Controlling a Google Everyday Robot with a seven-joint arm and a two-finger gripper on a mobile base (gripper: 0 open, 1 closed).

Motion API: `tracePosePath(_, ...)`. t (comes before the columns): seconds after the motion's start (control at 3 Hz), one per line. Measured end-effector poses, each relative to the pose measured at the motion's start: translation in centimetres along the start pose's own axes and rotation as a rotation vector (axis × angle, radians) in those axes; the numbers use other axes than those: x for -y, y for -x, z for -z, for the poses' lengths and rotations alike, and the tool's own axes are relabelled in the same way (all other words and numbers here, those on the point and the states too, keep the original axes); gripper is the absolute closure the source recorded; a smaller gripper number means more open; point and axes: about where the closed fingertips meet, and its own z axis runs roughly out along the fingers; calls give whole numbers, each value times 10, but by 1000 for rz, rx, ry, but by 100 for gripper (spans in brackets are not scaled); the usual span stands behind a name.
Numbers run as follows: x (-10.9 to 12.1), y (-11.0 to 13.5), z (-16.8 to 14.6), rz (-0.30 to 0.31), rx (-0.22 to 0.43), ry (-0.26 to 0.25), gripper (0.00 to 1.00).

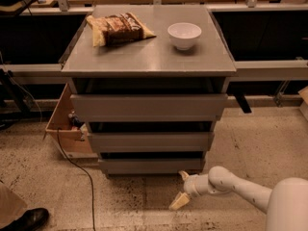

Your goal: Open bottom drawer

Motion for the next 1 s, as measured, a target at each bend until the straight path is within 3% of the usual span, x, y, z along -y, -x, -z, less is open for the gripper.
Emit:
tracePosePath(0.33,26,-11,-20,8,28,-31,0)
tracePosePath(1.0,89,-8,-38,44,64,-126,0)
